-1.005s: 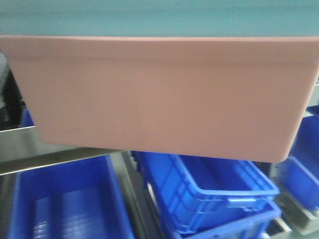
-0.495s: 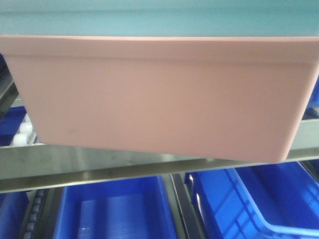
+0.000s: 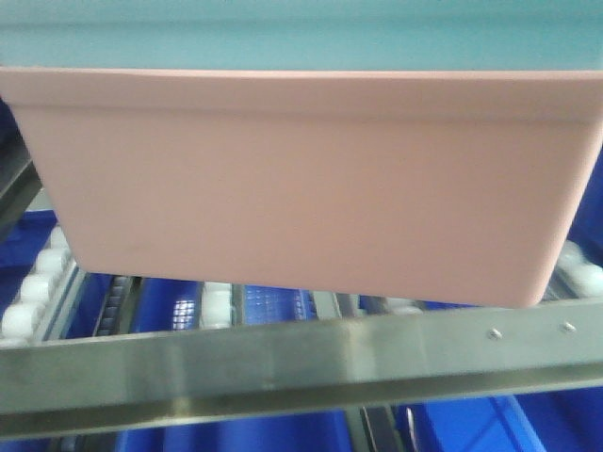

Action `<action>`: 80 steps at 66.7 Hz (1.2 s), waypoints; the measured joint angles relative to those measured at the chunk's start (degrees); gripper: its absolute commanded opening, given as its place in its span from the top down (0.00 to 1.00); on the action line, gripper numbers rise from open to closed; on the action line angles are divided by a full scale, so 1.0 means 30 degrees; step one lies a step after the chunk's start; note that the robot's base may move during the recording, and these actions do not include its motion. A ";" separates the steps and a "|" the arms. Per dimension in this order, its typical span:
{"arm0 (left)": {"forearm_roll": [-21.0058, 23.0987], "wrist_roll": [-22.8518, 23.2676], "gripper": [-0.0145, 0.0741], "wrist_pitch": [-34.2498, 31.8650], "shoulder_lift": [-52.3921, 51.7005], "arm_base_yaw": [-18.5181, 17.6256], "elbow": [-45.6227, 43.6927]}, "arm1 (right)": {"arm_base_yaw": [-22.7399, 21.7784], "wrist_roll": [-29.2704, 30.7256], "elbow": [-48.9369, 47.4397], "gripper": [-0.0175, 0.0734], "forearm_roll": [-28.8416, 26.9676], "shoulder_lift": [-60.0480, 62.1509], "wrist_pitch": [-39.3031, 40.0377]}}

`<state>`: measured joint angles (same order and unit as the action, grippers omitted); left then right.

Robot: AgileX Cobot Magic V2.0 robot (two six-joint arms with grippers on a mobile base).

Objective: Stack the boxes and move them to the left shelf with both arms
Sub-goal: 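Carry the stacked bins with both grippers up to the roller shelf, then lower the stacked bins with both grippers onto the roller shelf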

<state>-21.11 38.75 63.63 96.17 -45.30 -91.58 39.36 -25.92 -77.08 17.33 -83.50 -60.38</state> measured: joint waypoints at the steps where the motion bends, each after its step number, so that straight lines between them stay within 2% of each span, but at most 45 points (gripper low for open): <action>1: 0.0000 0.0000 0.84 0.0000 0.0000 0.0000 0.0000 | 0.0000 0.0000 0.0000 0.75 0.0000 0.0000 0.0000; 80: 0.0089 0.0000 0.84 0.0193 0.0000 0.0000 0.0000 | 0.0000 -0.0358 0.0000 0.75 0.0121 -0.0103 -0.0046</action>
<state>-20.84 38.75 64.20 96.17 -45.30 -91.58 39.36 -27.00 -77.08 17.70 -83.81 -60.51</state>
